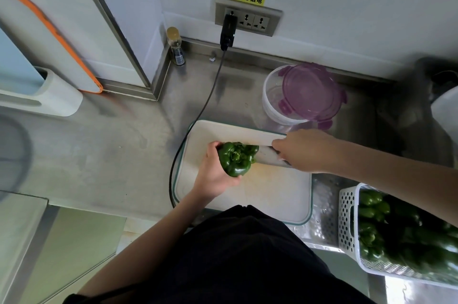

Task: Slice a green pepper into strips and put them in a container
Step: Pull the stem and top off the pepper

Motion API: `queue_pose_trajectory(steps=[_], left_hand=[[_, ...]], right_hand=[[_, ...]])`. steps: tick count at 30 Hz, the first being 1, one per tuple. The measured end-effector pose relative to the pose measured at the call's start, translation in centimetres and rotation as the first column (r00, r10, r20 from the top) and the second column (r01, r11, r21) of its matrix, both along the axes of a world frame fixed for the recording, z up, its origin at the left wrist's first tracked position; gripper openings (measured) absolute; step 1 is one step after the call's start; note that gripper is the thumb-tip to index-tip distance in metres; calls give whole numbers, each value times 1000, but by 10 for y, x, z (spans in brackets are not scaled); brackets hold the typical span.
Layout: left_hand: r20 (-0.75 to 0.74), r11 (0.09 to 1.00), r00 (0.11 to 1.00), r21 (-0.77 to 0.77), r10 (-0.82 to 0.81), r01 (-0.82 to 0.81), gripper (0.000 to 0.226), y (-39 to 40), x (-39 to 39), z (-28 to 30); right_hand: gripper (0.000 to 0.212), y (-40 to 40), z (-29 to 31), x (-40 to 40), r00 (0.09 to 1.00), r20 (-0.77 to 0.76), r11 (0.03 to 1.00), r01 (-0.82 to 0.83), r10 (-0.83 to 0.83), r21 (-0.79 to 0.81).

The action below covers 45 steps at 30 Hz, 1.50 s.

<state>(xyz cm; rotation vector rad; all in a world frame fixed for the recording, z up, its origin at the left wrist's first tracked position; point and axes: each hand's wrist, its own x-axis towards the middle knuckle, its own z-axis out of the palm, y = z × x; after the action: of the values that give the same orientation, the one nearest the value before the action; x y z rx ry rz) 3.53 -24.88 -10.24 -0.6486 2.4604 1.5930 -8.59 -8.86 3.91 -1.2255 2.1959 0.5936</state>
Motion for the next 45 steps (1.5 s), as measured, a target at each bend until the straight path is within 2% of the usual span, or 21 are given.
queue_pose_trajectory(steps=[4, 7, 9, 12, 14, 17, 20, 27, 30, 34, 36, 37, 38, 39, 41, 43, 45], left_hand=[[-20, 1000, 1000, 17, -6, 7, 92, -2, 4, -1], [-32, 999, 999, 44, -22, 24, 94, -5, 8, -1], [-43, 998, 998, 48, -49, 51, 94, -8, 11, -1], [-45, 995, 995, 45, -88, 90, 96, -14, 15, 0], [-38, 994, 994, 44, -103, 104, 98, -15, 15, 1], [-17, 994, 995, 53, -97, 98, 106, -13, 14, 3], [9, 992, 996, 92, -85, 84, 115, -12, 16, 2], [30, 979, 992, 171, -120, 113, 122, -16, 17, 4], [44, 981, 990, 153, -130, 122, 124, -15, 14, 4], [62, 981, 984, 112, -165, 158, 123, -18, 11, 7], [71, 982, 981, 70, -182, 177, 119, -19, 9, 8], [68, 982, 980, 56, -186, 183, 116, -18, 9, 9], [58, 981, 980, 44, -191, 188, 112, -16, 8, 10], [46, 980, 979, 30, -196, 195, 109, -13, 8, 12], [30, 975, 975, -17, -220, 221, 105, -8, 7, 14], [41, 964, 965, -58, -259, 261, 104, -7, 5, 16], [51, 957, 958, -64, -281, 284, 104, -8, 3, 17]], right_hand=[[26, 11, 1, 2, 994, 21, 992, 110, -109, -66], [21, 24, 7, -4, 989, 34, 968, 150, -146, -203], [18, 42, 8, -9, 963, 61, 929, 268, -261, -255], [20, 78, -10, 1, 822, 150, 795, 569, -549, -211], [23, 95, -36, 25, 714, 188, 698, 699, -674, -153], [27, 104, -74, 57, 651, 122, 643, 759, -749, -105], [29, 101, -104, 64, 591, 125, 572, 805, -797, -157], [42, 81, -130, 50, 700, -65, 686, 670, -711, -282], [43, 72, -135, 46, 732, -77, 718, 634, -677, -287], [45, 62, -138, 44, 720, -64, 707, 655, -691, -269], [42, 54, -130, 45, 676, -67, 642, 657, -734, -395], [38, 47, -123, 46, 676, -12, 590, 635, -737, -498], [34, 37, -114, 48, 722, 60, 563, 587, -690, -582], [32, 26, -105, 51, 801, 115, 587, 520, -588, -621], [31, 2, -89, 57, 934, 135, 719, 343, -332, -604], [34, -16, -84, 56, 984, 50, 818, 171, -172, -549], [35, -25, -86, 51, 994, -2, 850, 94, -111, -519]])
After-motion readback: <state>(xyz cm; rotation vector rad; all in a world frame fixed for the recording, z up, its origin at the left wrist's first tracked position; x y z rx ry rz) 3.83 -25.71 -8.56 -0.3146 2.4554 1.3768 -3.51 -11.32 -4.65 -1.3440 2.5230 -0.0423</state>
